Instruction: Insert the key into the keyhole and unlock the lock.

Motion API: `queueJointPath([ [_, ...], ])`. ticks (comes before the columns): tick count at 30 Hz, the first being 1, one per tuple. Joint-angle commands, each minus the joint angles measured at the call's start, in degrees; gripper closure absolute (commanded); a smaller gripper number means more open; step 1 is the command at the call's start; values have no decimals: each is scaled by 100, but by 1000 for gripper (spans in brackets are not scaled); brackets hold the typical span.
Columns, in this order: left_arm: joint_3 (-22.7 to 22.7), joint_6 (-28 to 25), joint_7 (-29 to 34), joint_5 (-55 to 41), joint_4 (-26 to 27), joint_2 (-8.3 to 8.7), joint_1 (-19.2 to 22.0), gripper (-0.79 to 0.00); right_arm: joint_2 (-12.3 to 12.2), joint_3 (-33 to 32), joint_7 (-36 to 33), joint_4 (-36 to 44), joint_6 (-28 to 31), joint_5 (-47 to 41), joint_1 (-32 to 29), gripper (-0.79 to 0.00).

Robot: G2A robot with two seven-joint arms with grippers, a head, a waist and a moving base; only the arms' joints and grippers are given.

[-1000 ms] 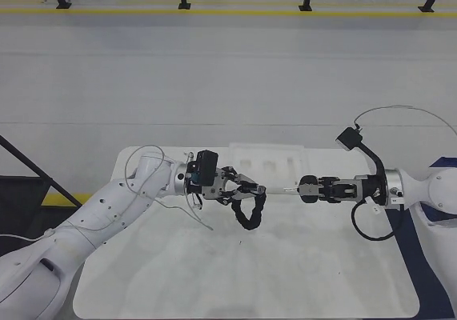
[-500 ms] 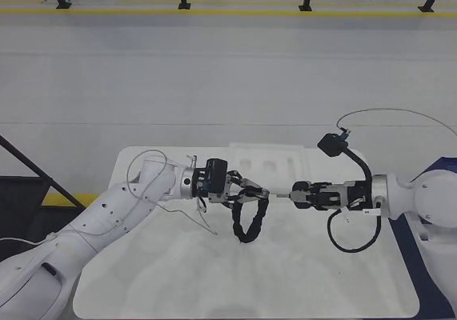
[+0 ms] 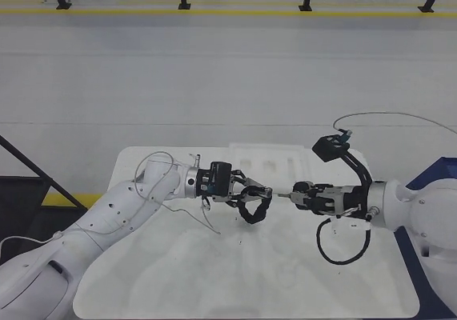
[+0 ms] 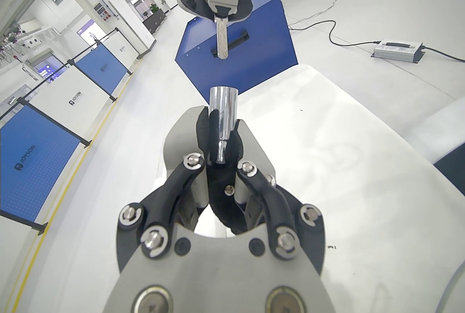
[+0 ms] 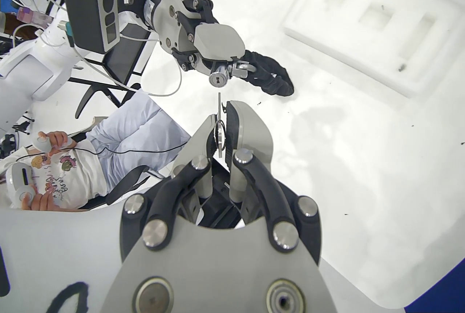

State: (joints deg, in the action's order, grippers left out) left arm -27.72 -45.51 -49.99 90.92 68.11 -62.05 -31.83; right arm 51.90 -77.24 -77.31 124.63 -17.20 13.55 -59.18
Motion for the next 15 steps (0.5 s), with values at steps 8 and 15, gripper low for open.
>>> queueJointPath([
  [8, -16, -139, -72, 106, -111, -112, 58, 0, -3, 308, 163, -46, 46, 136, 93, 0],
  [15, -35, -224, -130, 164, -223, -173, 32, 0, -20, 412, 208, -40, -7, 303, 147, 0],
])
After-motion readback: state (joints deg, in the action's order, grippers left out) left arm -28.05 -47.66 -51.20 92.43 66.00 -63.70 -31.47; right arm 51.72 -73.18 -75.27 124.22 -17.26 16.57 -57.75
